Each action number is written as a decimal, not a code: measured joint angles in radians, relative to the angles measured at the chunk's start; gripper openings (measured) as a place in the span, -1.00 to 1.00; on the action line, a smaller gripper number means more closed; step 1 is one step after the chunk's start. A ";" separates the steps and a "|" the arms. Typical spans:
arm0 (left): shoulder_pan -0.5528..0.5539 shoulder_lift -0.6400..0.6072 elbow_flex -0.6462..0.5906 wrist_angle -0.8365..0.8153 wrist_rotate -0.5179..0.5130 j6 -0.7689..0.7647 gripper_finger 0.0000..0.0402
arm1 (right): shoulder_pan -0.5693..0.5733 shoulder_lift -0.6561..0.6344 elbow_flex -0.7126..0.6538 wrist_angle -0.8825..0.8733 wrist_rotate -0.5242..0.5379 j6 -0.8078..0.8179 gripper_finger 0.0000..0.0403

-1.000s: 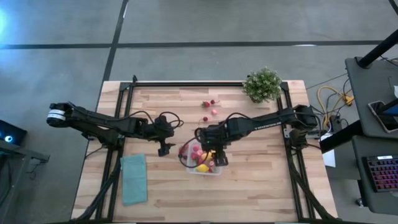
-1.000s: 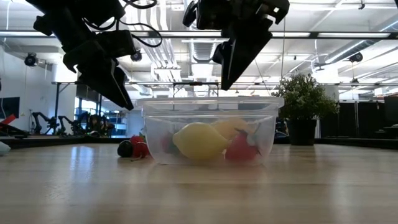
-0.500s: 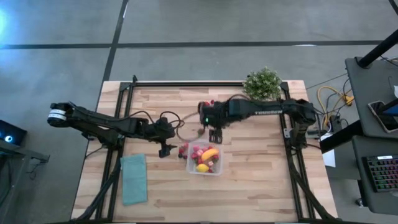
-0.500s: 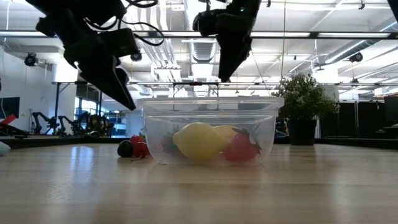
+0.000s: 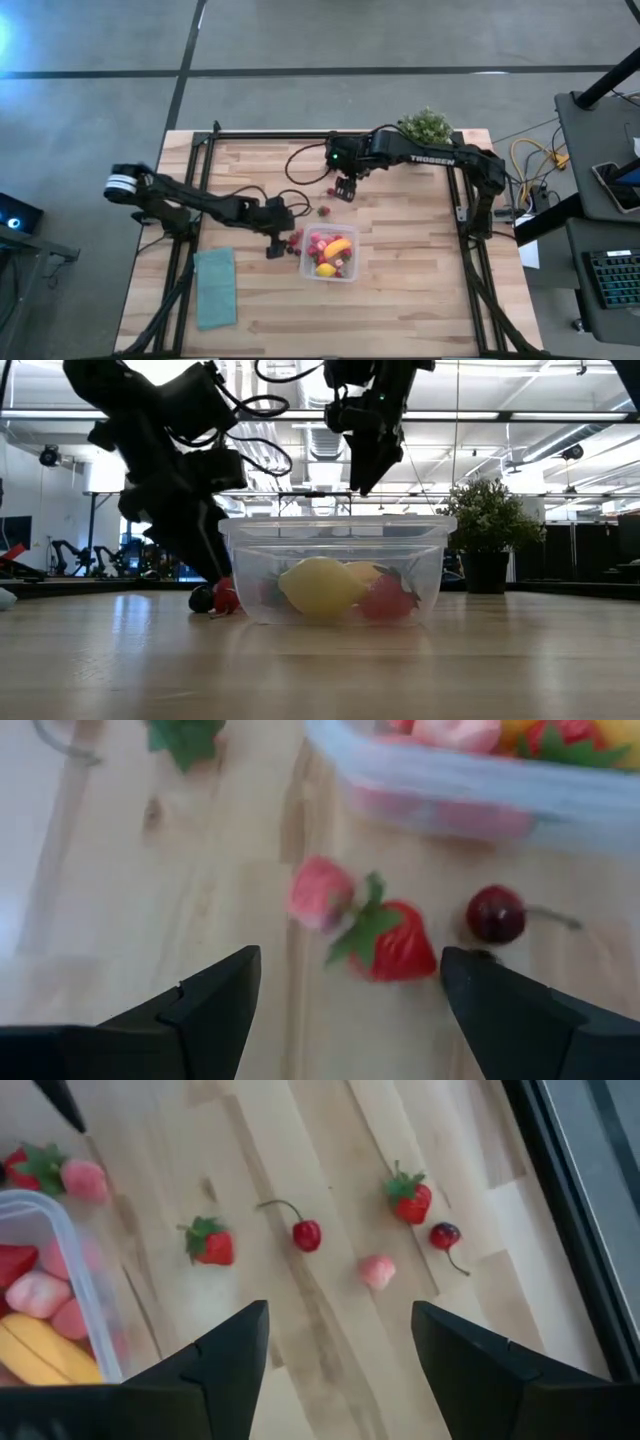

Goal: Pick and placing Produce into tupperware
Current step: Put the red strawberry into the transparent container, then put the pink peach into the transparent container, then put the red strawberry into the transparent container

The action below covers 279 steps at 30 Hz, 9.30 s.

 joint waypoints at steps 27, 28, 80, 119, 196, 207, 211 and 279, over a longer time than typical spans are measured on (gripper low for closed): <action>-0.044 0.096 0.009 0.081 0.025 -0.213 0.29 | 0.001 0.000 -0.075 -0.016 0.000 -0.023 0.19; -0.044 0.100 0.009 0.084 0.024 -0.213 0.24 | 0.001 0.000 -0.075 -0.017 0.000 -0.026 0.19; -0.041 -0.042 0.149 0.268 0.309 0.106 -0.28 | 0.002 -0.057 -0.085 -0.081 0.026 0.008 0.21; 0.025 -0.190 0.124 -0.175 0.218 -0.055 0.20 | -0.094 -0.059 -0.202 0.116 -0.023 -0.070 0.22; 0.025 -0.403 -0.036 -0.444 -0.184 -0.052 0.20 | -0.200 0.158 -0.411 0.579 -0.136 -0.273 -0.01; 0.025 -0.403 -0.036 -0.440 -0.184 -0.052 0.20 | -0.200 0.158 -0.411 0.605 -0.072 -0.273 -0.30; 0.025 -0.403 -0.036 -0.439 -0.184 -0.052 0.20 | -0.200 0.158 -0.411 0.604 -0.069 -0.273 -0.40; 0.025 -0.403 -0.037 -0.427 -0.077 -0.121 0.20 | 0.250 -0.060 -0.225 0.355 0.031 0.485 0.09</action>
